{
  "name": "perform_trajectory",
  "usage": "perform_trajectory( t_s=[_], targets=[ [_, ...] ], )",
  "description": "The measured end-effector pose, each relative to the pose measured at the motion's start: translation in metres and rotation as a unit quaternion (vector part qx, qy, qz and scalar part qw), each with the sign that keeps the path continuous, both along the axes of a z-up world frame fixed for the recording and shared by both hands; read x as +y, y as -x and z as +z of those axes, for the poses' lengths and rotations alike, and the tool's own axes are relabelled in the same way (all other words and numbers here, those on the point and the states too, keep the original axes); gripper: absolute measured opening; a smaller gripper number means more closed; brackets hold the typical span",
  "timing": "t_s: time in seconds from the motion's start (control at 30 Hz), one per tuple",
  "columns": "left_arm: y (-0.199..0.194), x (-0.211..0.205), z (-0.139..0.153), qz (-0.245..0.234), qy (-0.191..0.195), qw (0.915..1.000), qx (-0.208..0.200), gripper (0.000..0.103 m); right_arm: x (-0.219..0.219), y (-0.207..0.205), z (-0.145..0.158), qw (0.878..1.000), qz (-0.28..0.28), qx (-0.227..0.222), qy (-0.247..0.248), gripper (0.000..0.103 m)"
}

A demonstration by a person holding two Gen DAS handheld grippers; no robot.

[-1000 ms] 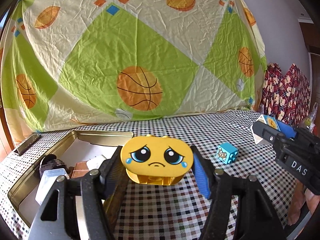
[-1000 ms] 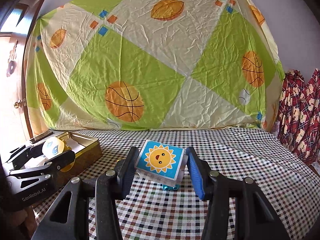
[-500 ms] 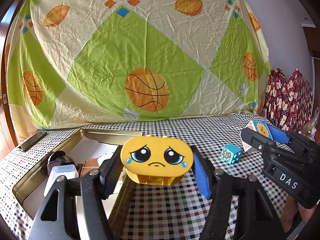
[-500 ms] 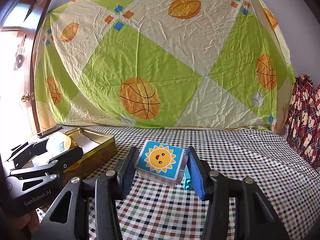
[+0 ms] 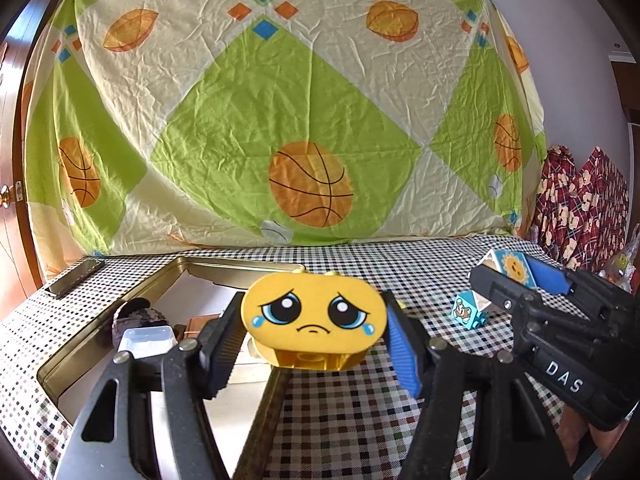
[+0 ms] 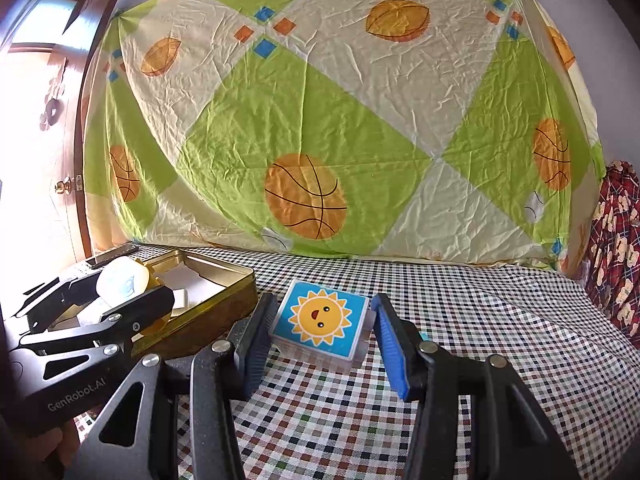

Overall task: Organize rigid objects
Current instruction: 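Lower the face block into the tin with the left tool while the right tool lowers the sun cube inside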

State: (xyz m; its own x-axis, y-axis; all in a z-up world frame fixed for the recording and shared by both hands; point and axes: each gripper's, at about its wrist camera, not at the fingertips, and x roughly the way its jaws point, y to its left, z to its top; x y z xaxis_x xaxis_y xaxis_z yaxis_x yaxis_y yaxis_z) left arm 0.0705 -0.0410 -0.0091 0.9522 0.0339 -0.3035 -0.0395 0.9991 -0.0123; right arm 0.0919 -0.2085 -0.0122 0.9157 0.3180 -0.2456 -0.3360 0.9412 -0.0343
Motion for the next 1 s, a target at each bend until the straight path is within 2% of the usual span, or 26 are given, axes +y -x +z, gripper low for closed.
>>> perform_trajectory(
  t_s=[1.0],
  targets=[
    [0.016, 0.032, 0.002, 0.015, 0.028, 0.9994, -0.016, 0.065, 0.045, 0.013, -0.001, 0.999, 0.038, -0.014, 0.025, 0.051]
  ],
)
